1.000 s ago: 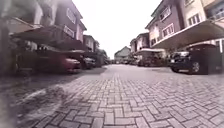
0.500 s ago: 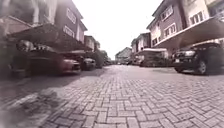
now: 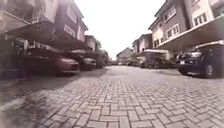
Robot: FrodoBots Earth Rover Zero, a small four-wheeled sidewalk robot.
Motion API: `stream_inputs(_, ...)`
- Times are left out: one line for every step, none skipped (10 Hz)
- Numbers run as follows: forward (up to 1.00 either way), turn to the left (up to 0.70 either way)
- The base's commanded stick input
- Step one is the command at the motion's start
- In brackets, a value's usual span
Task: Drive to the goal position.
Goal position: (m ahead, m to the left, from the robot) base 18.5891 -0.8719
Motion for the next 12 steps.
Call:
stream_inputs(0.69,0.03)
stream_inputs(0.69,0.03)
stream_inputs(0.69,0.03)
stream_inputs(0.69,0.03)
stream_inputs(0.69,0.03)
stream_inputs(0.69,0.03)
stream_inputs(0.69,0.03)
stream_inputs(0.69,-0.02)
stream_inputs(0.69,-0.28)
stream_inputs(0.69,-0.17)
stream_inputs(0.69,0.01)
stream_inputs(0.69,0.03)
